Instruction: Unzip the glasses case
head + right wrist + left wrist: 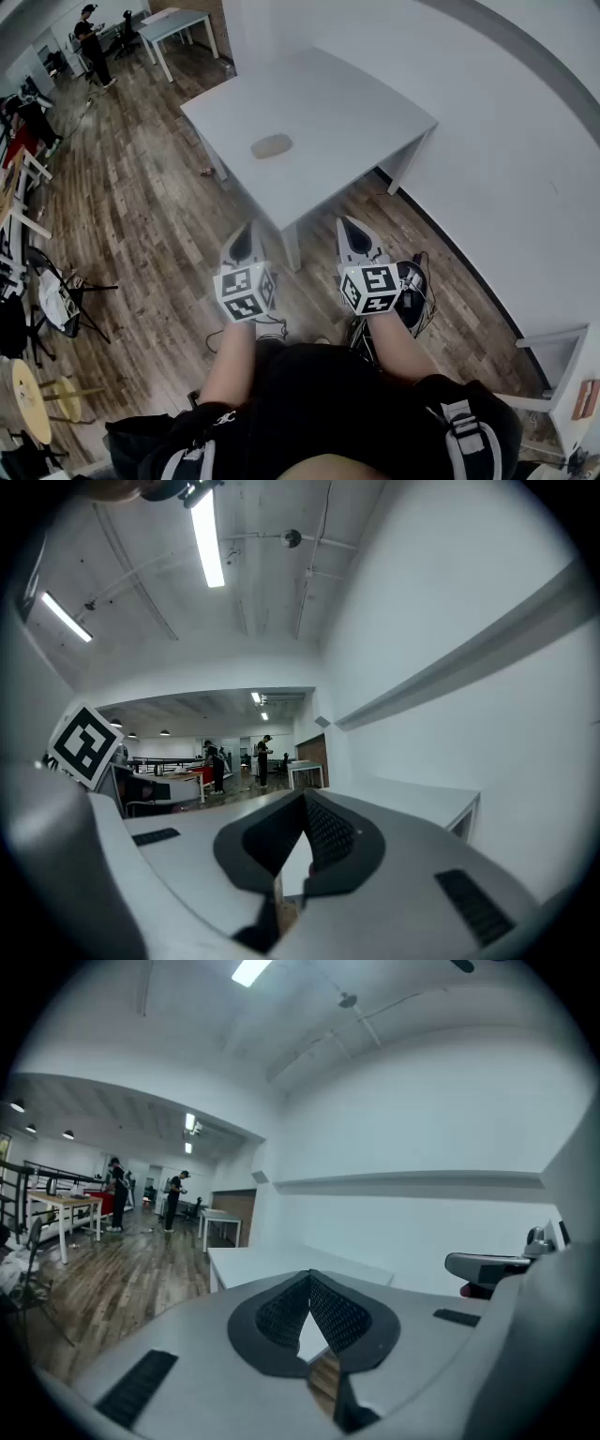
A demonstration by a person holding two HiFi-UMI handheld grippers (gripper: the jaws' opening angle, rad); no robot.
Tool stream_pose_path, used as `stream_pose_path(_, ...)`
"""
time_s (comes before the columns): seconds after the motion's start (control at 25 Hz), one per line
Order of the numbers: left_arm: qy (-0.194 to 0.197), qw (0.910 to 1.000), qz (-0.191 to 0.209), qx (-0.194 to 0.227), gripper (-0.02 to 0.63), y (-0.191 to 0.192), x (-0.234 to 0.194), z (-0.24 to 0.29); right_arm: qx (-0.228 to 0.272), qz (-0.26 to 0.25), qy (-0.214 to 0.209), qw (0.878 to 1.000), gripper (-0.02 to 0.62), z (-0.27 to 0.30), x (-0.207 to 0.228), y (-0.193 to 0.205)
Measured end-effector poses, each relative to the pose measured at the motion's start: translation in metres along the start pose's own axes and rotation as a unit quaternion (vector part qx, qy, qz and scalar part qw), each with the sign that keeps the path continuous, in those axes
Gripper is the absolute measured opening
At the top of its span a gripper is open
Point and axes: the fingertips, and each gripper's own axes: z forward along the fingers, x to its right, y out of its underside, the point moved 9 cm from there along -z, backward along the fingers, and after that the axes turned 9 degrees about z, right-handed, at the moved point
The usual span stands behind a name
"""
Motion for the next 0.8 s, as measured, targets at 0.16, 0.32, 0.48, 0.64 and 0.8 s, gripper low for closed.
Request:
stream_pose_path(0.16, 0.004, 0.9987, 0.050, 0.005, 0.004, 0.001, 0.016, 0.006, -0.010, 0.000, 0.001, 1.000, 0.012, -0.001, 0.005, 0.004)
stream_pose_path(0.32, 0.006, 0.9989, 0.045, 0.007, 0.005, -0.001, 0.027, 0.006, -0.010, 0.022, 0.005, 1.000, 0.012, -0.003, 0.015, 0.003)
stream_pose_path(0.48, 0.003, 0.9991, 0.042, -0.004, 0.005, -0.002, 0.025, 0.010, -0.008, 0.025, 0.010, 1.000, 0.012, 0.003, 0.020, -0.006)
stream_pose_path(0.64, 0.010, 0.9984, 0.055, 0.008, 0.005, -0.012, 0.009, 0.011, 0.009, 0.026, 0.018, 0.999, 0.012, 0.018, 0.009, -0.012)
stream_pose_path(0.8, 0.026, 0.9980, 0.058, 0.008, 0.005, -0.014, 0.000, 0.007, 0.010, 0.031, -0.001, 0.999, 0.012, 0.029, -0.015, -0.010)
